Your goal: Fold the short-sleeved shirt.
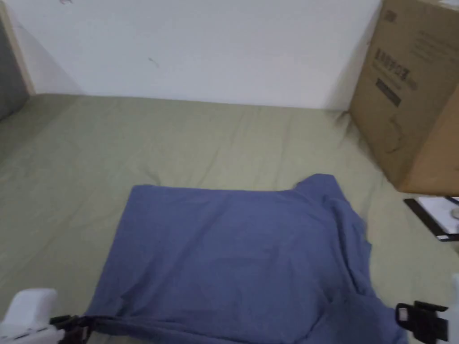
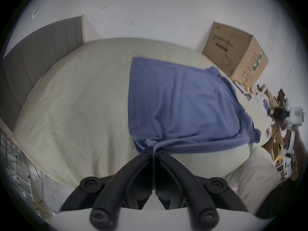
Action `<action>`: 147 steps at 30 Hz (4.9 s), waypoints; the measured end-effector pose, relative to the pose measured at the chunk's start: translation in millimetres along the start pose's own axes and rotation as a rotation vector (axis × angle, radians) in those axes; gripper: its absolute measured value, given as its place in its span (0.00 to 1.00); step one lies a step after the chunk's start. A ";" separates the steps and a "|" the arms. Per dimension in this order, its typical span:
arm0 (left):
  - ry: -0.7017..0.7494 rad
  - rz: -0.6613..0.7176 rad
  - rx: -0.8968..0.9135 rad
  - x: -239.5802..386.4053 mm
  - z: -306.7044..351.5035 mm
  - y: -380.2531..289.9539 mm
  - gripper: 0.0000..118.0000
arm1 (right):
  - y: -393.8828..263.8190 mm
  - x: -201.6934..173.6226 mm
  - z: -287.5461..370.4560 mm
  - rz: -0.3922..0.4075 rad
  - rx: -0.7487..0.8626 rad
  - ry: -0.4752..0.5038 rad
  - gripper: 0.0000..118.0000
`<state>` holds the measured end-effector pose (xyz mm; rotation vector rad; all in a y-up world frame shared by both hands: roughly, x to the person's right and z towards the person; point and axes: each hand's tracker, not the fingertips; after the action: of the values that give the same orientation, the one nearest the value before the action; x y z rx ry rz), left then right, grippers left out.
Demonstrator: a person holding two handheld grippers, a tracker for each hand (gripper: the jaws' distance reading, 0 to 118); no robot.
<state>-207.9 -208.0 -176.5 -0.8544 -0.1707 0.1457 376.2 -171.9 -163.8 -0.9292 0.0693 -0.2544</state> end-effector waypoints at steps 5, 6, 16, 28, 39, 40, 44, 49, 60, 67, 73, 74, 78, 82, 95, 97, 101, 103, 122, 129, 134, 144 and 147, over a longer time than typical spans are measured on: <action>-0.016 0.025 0.032 18.6 5.8 1.5 0.00 | -16.3 35.9 -38.4 0.023 -0.271 -0.107 1.00; -0.015 0.024 0.034 20.3 5.6 2.4 0.00 | -20.2 38.9 -41.0 0.029 -0.245 -0.135 0.97; 0.017 0.040 0.029 18.3 5.0 6.1 0.00 | -40.9 7.1 -75.1 0.129 -0.360 -0.073 0.31; 0.045 0.046 0.054 18.2 10.5 5.7 0.00 | -32.5 6.5 -16.9 0.119 -0.119 -0.026 0.08; 0.058 0.071 0.085 11.9 -75.4 134.0 0.00 | 126.4 2.5 -65.4 -0.024 -0.062 0.006 0.08; 0.062 0.079 0.068 8.9 -92.9 144.1 0.00 | 142.2 1.6 -83.3 -0.017 -0.068 -0.015 0.08; 0.076 0.115 -0.022 -1.9 -161.1 164.5 0.01 | 184.0 0.3 -157.2 0.021 -0.145 -0.094 0.08; 0.109 0.112 -0.059 0.0 -203.1 164.8 0.72 | 186.0 3.9 -210.5 -0.061 -0.132 -0.143 0.51; -0.008 0.152 0.175 5.3 -94.1 142.0 0.99 | 132.9 -8.4 -95.7 -0.146 0.243 -0.030 0.96; 0.024 0.022 0.362 37.8 10.8 79.9 0.00 | 38.5 -31.9 11.1 -0.155 0.513 0.117 0.08; -0.024 0.068 0.428 38.1 42.3 68.3 0.00 | 26.4 -30.0 33.9 -0.042 0.564 0.027 0.00; -0.026 0.081 0.430 35.4 40.2 72.6 0.00 | 34.2 -24.7 30.4 -0.043 0.529 0.026 0.00; -0.052 0.191 0.414 25.8 31.9 82.5 0.00 | 76.6 6.8 -10.1 -0.133 0.286 0.055 0.00; -0.056 0.252 0.406 19.3 20.9 82.9 0.00 | 104.8 32.8 -80.7 -0.150 -0.015 0.040 0.49; 0.020 0.303 0.234 2.7 -22.3 70.7 0.00 | 101.3 61.2 -190.0 -0.308 -0.163 -0.146 0.55; 0.023 0.310 0.221 -0.3 -27.4 69.6 0.00 | 95.2 67.4 -180.2 -0.296 -0.133 -0.177 0.17; 0.013 0.322 0.199 -3.0 -37.2 77.3 0.00 | 87.0 85.0 -151.5 -0.357 -0.098 -0.106 0.05; 0.021 0.296 0.124 -7.9 -50.3 87.4 0.00 | 86.1 86.2 -137.6 -0.348 -0.081 -0.092 0.05; 0.254 0.090 -0.312 -38.7 -186.3 96.8 0.95 | 85.8 30.3 -144.5 -0.132 -0.129 -0.084 0.05; 0.210 -0.009 -0.228 -10.6 -159.2 101.3 0.01 | 87.9 26.2 -138.0 -0.069 -0.122 -0.111 0.05; 0.294 -0.117 -0.207 -2.9 -139.5 114.2 0.01 | 94.0 30.2 -107.8 -0.016 -0.076 -0.179 0.05; 0.191 -0.070 -0.260 2.2 -66.7 82.2 0.01 | 48.6 58.6 -21.8 -0.017 -0.155 -0.140 0.05; 0.137 0.027 -0.306 -3.7 -56.1 53.2 0.01 | 18.1 63.9 -17.0 -0.052 -0.231 -0.108 0.05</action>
<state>-203.0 -215.5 -253.4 -1.1677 -0.0529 0.0870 438.6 -190.7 -185.1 -1.1743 -0.0254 -0.2470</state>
